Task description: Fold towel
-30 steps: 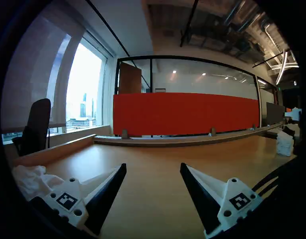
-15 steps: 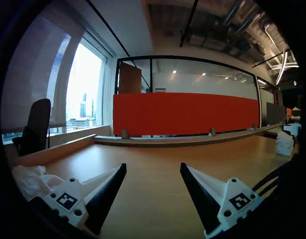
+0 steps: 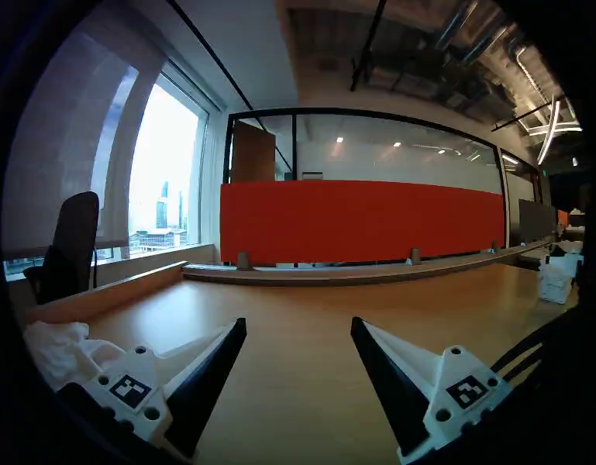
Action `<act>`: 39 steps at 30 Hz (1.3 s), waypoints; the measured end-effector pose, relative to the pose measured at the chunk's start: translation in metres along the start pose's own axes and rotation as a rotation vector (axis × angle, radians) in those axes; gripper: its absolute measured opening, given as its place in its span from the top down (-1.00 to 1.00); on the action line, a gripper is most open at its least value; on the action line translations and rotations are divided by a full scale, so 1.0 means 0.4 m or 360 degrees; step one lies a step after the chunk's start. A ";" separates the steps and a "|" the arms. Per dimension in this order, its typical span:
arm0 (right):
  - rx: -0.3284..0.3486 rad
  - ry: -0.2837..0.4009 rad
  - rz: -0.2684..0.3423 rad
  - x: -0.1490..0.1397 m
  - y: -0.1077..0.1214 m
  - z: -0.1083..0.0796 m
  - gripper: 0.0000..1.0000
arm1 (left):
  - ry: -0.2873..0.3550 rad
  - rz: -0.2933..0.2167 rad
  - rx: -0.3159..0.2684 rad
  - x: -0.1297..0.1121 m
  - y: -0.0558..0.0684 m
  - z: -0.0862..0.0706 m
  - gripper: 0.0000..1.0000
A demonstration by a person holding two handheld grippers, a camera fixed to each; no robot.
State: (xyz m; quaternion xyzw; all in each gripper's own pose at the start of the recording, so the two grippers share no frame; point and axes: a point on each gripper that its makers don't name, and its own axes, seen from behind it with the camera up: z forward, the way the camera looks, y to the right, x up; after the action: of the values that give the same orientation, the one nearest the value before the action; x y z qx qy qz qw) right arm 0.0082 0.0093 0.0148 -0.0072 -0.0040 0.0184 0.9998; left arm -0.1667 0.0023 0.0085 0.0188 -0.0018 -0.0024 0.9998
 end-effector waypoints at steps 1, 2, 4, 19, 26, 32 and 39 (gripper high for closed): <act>0.0001 0.0000 -0.0001 -0.002 0.000 0.001 -0.86 | 0.0000 0.0000 0.0000 0.000 0.000 0.000 -1.00; 0.0003 0.0000 -0.0001 -0.005 -0.001 0.001 -0.86 | 0.0000 0.0000 0.0000 0.000 0.001 0.000 -1.00; 0.0005 -0.0001 -0.0005 -0.008 -0.002 0.001 -0.87 | 0.0000 0.0000 0.0000 0.000 0.001 0.001 -1.00; 0.0005 0.0031 -0.0063 -0.012 -0.015 -0.010 -0.86 | 0.0000 0.0000 0.0000 -0.001 0.000 0.001 -1.00; 0.0011 0.0043 -0.0061 -0.006 -0.019 -0.016 -0.87 | 0.0000 0.0000 0.0000 -0.002 -0.001 0.001 -1.00; 0.0026 0.0043 -0.0060 -0.004 -0.026 -0.018 -0.87 | 0.0000 0.0000 0.0000 -0.002 -0.001 0.001 -1.00; 0.0031 0.0044 -0.0060 -0.002 -0.026 -0.019 -0.87 | 0.0000 0.0000 0.0000 -0.002 0.000 0.001 -1.00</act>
State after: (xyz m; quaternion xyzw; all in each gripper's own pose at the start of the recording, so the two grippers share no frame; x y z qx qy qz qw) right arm 0.0078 -0.0012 0.0072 0.0025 0.0098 -0.0004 0.9999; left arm -0.1673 0.0022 0.0087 0.0187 -0.0017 -0.0025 0.9998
